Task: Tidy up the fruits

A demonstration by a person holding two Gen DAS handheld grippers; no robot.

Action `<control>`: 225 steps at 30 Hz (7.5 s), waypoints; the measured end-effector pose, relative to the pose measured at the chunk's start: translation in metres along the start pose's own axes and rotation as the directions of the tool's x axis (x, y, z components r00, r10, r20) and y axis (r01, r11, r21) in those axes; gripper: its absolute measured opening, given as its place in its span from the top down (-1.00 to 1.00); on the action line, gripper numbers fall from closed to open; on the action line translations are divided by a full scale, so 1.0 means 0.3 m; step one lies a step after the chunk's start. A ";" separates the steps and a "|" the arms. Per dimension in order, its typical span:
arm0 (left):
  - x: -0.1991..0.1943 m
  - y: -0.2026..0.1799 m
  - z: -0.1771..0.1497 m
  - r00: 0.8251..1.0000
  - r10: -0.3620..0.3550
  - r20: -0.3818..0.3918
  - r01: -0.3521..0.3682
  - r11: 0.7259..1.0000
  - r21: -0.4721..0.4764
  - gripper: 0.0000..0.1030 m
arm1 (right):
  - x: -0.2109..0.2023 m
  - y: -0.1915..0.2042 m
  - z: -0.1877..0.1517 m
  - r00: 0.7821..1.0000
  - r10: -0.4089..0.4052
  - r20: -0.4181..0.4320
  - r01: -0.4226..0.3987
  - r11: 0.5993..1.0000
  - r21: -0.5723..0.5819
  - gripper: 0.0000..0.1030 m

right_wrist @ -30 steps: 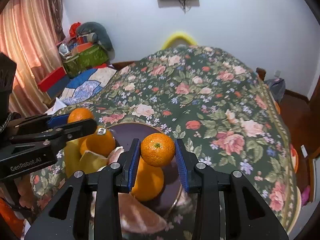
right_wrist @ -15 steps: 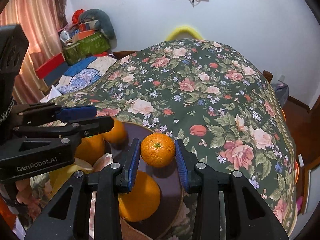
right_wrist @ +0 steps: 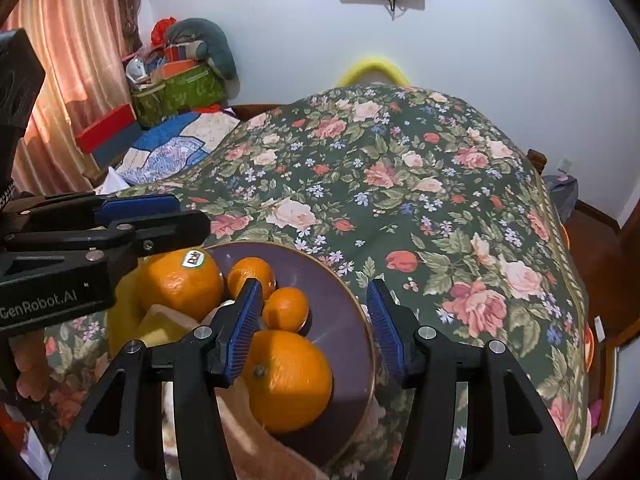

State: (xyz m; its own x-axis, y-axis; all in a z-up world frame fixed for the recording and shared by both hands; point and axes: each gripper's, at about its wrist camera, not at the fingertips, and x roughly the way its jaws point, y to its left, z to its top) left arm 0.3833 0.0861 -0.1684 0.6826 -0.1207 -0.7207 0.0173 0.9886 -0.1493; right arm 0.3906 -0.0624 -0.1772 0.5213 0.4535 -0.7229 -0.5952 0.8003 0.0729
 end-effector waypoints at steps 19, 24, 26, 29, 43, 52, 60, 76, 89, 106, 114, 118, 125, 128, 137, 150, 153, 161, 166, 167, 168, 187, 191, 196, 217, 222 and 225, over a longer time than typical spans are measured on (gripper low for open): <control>-0.352 -0.189 -0.160 0.997 -0.021 0.074 0.017 0.999 0.050 0.19 | -0.372 0.017 -0.168 0.994 -0.073 0.086 0.069 0.996 0.049 0.01; -0.372 -0.232 -0.230 0.999 -0.029 0.046 0.027 0.998 0.055 0.18 | -0.426 0.014 -0.233 0.993 -0.083 0.083 0.078 0.995 0.065 0.01; -0.366 -0.248 -0.263 0.999 -0.034 0.033 0.032 0.998 0.059 0.09 | -0.443 0.010 -0.262 0.993 -0.083 0.079 0.078 0.994 0.072 0.01; -0.327 -0.273 -0.321 0.999 -0.045 0.006 0.045 0.998 0.049 -0.31 | -0.467 0.005 -0.305 0.993 -0.092 0.076 0.086 0.993 0.081 0.01; -0.105 -0.349 -0.468 0.991 0.006 -0.134 0.006 0.996 0.085 -0.31 | -0.432 -0.048 -0.415 0.995 -0.099 0.031 0.095 0.989 0.110 0.01; -0.045 -0.378 -0.482 0.988 -0.030 -0.149 0.050 0.990 0.133 -0.17 | -0.361 -0.074 -0.441 0.997 -0.078 -0.009 0.079 0.989 0.129 0.01; -0.018 -0.356 -0.493 0.986 -0.043 -0.159 0.062 0.991 0.121 0.40 | -0.329 -0.062 -0.441 0.998 -0.056 -0.027 0.059 0.990 0.127 0.01; -0.154 -0.200 -0.490 0.991 -0.069 -0.116 0.071 0.997 0.010 0.78 | -0.167 0.055 -0.419 0.994 0.022 -0.111 -0.013 0.997 0.075 0.02; -0.087 -0.261 -0.497 0.977 -0.117 -0.181 0.123 0.992 0.024 0.45 | -0.176 0.051 -0.423 0.994 0.025 -0.111 -0.016 0.997 0.078 0.57; -0.044 -0.270 -0.473 0.977 -0.105 -0.183 0.107 0.994 -0.001 0.74 | -0.274 -0.018 -0.419 0.999 0.020 -0.040 -0.015 0.991 0.130 0.57; -0.173 -0.189 -0.433 0.991 -0.094 -0.091 0.092 0.996 -0.020 0.74 | -0.267 -0.001 -0.372 1.000 0.027 -0.011 -0.026 0.993 0.117 0.57; -0.226 -0.130 -0.386 0.997 -0.070 -0.031 0.069 0.997 -0.037 0.74 | -0.258 -0.004 -0.337 1.000 0.019 0.008 -0.019 0.994 0.112 0.57; -0.209 -0.037 -0.303 1.000 -0.003 0.006 0.004 0.998 -0.056 0.74 | -0.225 -0.021 -0.270 0.999 0.012 0.031 -0.016 0.994 0.108 0.56; -0.173 -0.006 -0.282 1.000 0.013 0.002 -0.013 0.998 -0.066 0.74 | -0.188 -0.026 -0.243 1.000 0.011 0.028 -0.014 0.995 0.103 0.56; -0.095 0.030 -0.257 1.000 -0.006 -0.007 0.005 0.997 -0.083 0.74 | -0.081 -0.040 -0.222 1.000 0.019 -0.016 -0.017 0.995 0.096 0.56; -0.115 0.027 -0.239 1.000 -0.024 0.003 0.024 0.996 -0.088 0.64 | -0.073 -0.046 -0.217 1.000 0.020 -0.023 -0.018 0.995 0.097 0.29; -0.174 0.028 -0.222 0.999 -0.022 0.033 0.025 0.995 -0.095 0.52 | -0.113 -0.043 -0.207 1.000 0.017 0.000 -0.017 0.995 0.099 0.29; -0.433 -0.025 -0.189 0.986 -0.015 0.163 0.026 0.997 -0.071 0.49 | -0.371 0.013 -0.151 0.987 -0.001 0.158 -0.013 0.996 0.085 0.29; -0.679 -0.122 -0.205 0.957 -0.008 0.291 0.018 0.999 -0.031 0.49 | -0.599 0.086 -0.142 0.957 -0.029 0.287 0.011 0.998 0.066 0.29; -0.714 -0.138 -0.210 0.951 -0.010 0.310 0.018 1.000 -0.024 0.48 | -0.664 0.108 -0.146 0.946 -0.035 0.324 0.015 0.998 0.062 0.29; -0.774 -0.164 -0.222 0.940 -0.014 0.341 0.019 1.000 -0.011 0.47 | -0.706 0.122 -0.149 0.937 -0.037 0.348 0.017 0.998 0.060 0.28; -1.192 -0.349 -0.415 0.816 0.018 0.577 -0.075 0.994 0.076 -0.53 | -1.104 0.317 -0.276 0.779 -0.114 0.617 0.082 0.993 0.081 -0.54; -1.201 -0.349 -0.432 0.810 0.023 0.586 -0.078 0.995 0.069 -0.72 | -1.113 0.332 -0.296 0.767 -0.138 0.627 0.102 0.990 0.093 -0.84; -1.211 -0.347 -0.446 0.803 0.035 0.595 -0.088 0.994 0.060 -0.90 | -1.109 0.336 -0.312 0.762 -0.157 0.628 0.113 0.988 0.109 -1.00; -1.221 -0.345 -0.463 0.801 0.035 0.598 -0.077 0.996 0.045 -0.99 | -1.138 0.354 -0.349 0.765 -0.172 0.621 0.132 0.985 0.111 -1.00; -1.224 -0.350 -0.464 0.802 0.031 0.597 -0.076 0.996 0.051 -1.00 | -1.142 0.353 -0.350 0.770 -0.166 0.616 0.126 0.986 0.109 -1.00; -1.222 -0.349 -0.462 0.804 0.027 0.594 -0.073 0.996 0.053 -1.00 | -1.142 0.353 -0.347 0.771 -0.165 0.615 0.126 0.986 0.106 -1.00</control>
State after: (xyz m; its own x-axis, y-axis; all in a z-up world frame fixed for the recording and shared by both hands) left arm 0.0300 0.0145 0.0175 0.9834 -0.0172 -0.1809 0.0064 0.9982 -0.0600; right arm 0.0852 -0.1739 0.0066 0.8762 0.4592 -0.1463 -0.4564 0.8881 0.0540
